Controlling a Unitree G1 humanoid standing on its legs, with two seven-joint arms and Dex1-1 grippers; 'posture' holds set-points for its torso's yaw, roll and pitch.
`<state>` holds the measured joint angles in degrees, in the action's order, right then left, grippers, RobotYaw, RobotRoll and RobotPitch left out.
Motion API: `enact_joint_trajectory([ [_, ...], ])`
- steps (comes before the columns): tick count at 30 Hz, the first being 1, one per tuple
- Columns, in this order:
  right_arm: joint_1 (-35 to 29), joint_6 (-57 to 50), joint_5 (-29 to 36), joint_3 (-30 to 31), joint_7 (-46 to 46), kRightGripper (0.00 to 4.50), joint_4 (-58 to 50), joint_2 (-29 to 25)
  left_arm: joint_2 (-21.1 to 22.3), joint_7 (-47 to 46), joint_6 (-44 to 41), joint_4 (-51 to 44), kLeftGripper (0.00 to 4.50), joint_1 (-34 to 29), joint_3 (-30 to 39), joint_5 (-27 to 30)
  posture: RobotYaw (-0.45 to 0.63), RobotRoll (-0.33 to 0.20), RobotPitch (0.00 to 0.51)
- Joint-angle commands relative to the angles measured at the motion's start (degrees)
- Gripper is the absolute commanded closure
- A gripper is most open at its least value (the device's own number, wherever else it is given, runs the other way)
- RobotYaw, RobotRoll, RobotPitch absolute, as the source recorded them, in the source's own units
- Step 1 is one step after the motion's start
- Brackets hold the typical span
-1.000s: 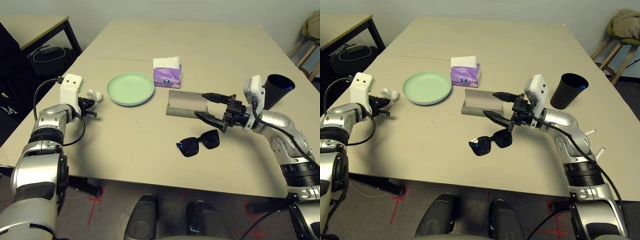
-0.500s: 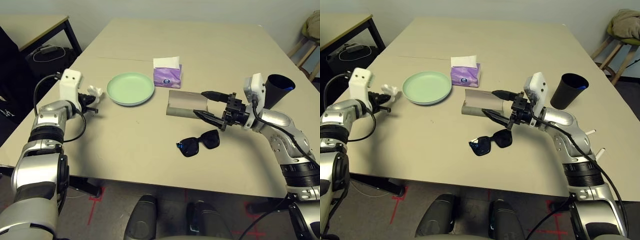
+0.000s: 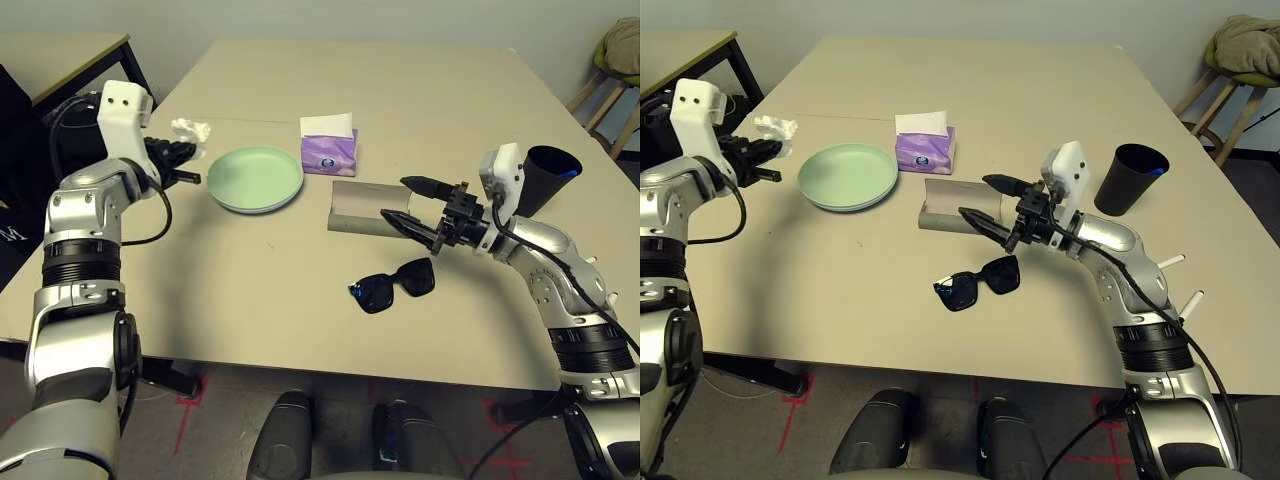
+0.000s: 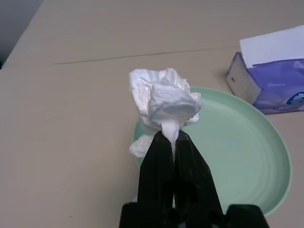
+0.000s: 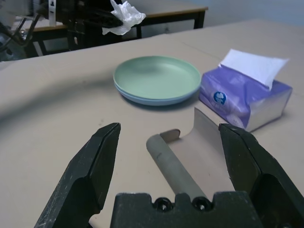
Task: Organize and tidy the items on the table.
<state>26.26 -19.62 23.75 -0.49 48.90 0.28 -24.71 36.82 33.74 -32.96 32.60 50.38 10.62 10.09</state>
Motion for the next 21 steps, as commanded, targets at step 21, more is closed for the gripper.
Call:
enact_joint_trajectory([
  [21, 0.03, -1.16, 0.5, 0.19, -0.26, 0.0, -2.7, -0.04, -7.26, 1.02, 7.26, 3.33, 4.25, 0.7, -5.44, -2.01, 0.21, 0.0, 0.058],
])
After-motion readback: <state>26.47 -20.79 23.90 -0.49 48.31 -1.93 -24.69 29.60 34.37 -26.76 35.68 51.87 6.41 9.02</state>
